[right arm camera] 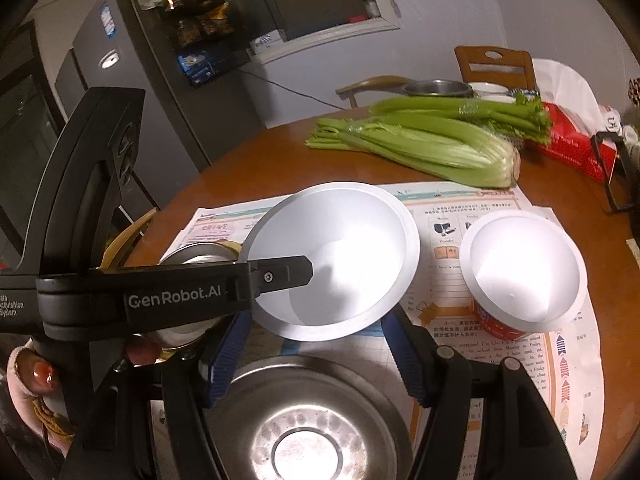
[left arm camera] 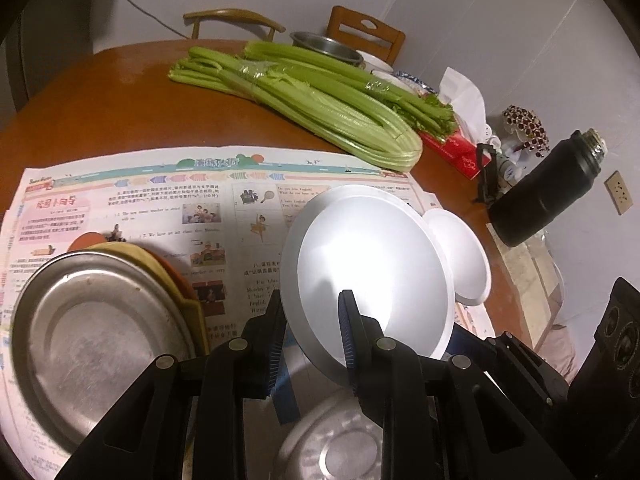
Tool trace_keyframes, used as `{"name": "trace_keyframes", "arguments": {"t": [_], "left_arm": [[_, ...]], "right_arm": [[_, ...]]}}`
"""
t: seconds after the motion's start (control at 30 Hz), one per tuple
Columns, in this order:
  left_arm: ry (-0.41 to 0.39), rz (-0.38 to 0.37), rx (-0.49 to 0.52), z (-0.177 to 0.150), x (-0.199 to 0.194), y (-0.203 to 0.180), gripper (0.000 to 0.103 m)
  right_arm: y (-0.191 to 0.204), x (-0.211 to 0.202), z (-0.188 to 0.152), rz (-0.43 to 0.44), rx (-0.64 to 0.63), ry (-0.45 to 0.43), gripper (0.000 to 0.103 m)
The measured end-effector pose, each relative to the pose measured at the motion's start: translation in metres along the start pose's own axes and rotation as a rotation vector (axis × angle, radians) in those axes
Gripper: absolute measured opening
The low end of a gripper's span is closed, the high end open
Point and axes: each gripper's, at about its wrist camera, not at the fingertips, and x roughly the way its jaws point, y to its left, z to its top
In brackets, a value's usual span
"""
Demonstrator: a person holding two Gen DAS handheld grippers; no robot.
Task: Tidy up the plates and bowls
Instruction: 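Close the left tool on the white noodle cup rim and lift it, then carry the white noodle cup over the steel bowl with the left tool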
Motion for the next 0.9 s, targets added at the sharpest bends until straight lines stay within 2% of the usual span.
{"name": "trace_keyframes", "arguments": {"t": [0.6, 0.9], "left_arm": [[-0.065, 0.013, 0.031, -0.03, -0.051, -0.022, 0.026], [-0.072, 0.019, 0.04, -0.048, -0.064, -0.032, 0.026]], "right_arm": [[0.024, -0.052, -0.015, 0.013, -0.056, -0.049, 0.068], [0.029, -0.07, -0.026, 0.019, -0.073, -0.052, 0.068]]}}
